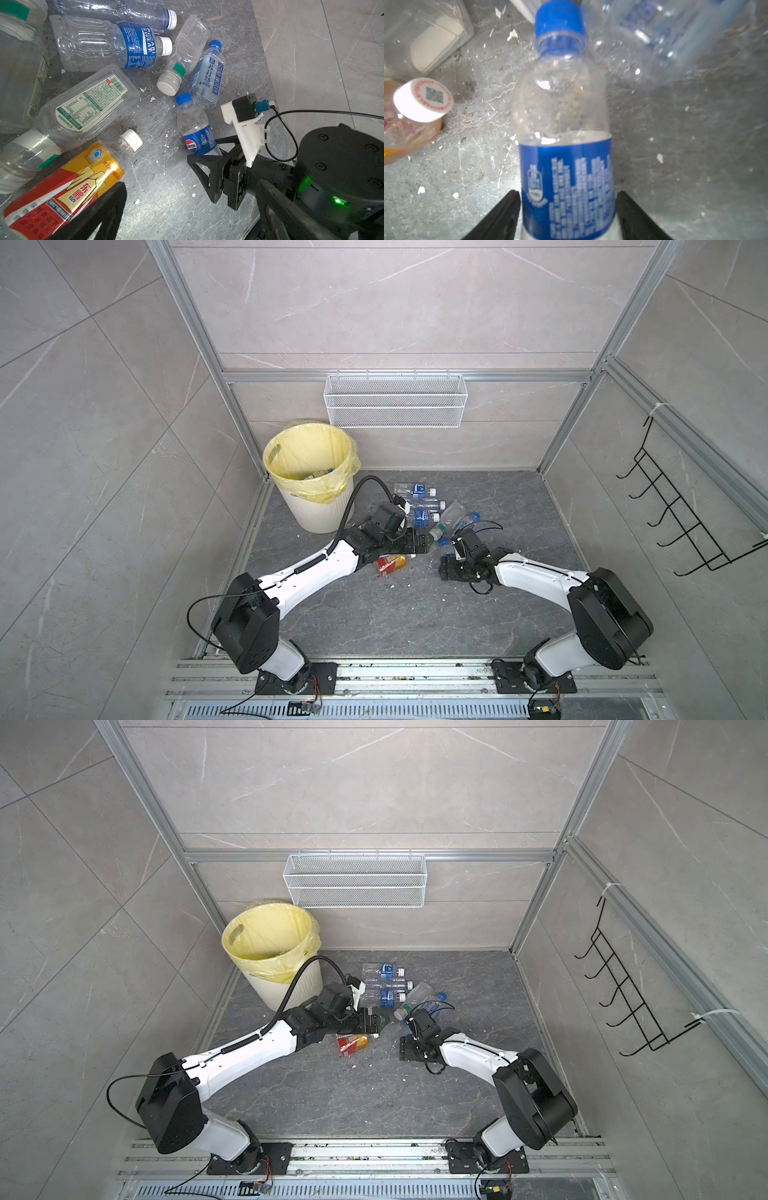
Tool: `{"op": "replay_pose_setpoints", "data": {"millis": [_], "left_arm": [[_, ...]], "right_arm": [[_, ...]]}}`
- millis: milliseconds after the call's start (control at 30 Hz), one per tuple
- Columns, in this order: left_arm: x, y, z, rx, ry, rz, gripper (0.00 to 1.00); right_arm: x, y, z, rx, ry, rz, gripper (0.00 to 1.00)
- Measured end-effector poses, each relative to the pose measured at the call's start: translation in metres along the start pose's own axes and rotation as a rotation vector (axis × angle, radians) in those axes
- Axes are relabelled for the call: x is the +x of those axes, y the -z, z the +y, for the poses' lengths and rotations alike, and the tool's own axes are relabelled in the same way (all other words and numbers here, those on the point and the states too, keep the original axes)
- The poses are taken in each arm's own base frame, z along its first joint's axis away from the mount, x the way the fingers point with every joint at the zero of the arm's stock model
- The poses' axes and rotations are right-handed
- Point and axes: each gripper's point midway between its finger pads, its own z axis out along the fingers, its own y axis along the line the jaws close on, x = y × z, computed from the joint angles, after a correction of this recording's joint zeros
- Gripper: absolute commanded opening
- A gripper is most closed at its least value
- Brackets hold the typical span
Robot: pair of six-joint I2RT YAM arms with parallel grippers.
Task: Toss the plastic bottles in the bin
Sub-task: 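Grasp the blue-labelled clear water bottle with the right gripper and lift it, then close the left gripper on the blue-capped bottle held upright by the right gripper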
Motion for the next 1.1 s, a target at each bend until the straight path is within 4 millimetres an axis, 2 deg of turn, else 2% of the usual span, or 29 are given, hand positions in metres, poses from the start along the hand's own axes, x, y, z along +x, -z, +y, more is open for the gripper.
{"op": "replay_pose_setpoints", "data": {"millis": [133, 333, 533, 633, 867, 1100], "left_arm": [[0.0, 0.0, 0.0, -0.001, 0.007, 0.001, 1.0], [0.001, 0.0, 0.001, -0.003, 0.014, 0.003, 1.0], [0.001, 0.0, 0.001, -0.004, 0.022, 0.003, 1.0], [0.002, 0.0, 0.002, -0.011, 0.023, 0.005, 1.0], [0.004, 0.002, 0.01, -0.056, 0.039, 0.016, 1.0], [-0.007, 0.007, 0.011, -0.07, 0.083, -0.014, 1.0]], "right_arm": [[0.007, -0.001, 0.002, 0.001, 0.009, 0.013, 0.76], [0.012, -0.002, 0.002, 0.008, 0.009, 0.02, 0.64], [0.018, 0.005, 0.005, 0.02, 0.036, 0.031, 0.64], [0.014, 0.016, 0.015, 0.007, 0.06, 0.016, 0.64], [-0.01, 0.055, 0.055, -0.095, 0.123, -0.089, 0.63], [-0.013, 0.08, 0.081, -0.196, 0.178, -0.138, 0.62]]}}
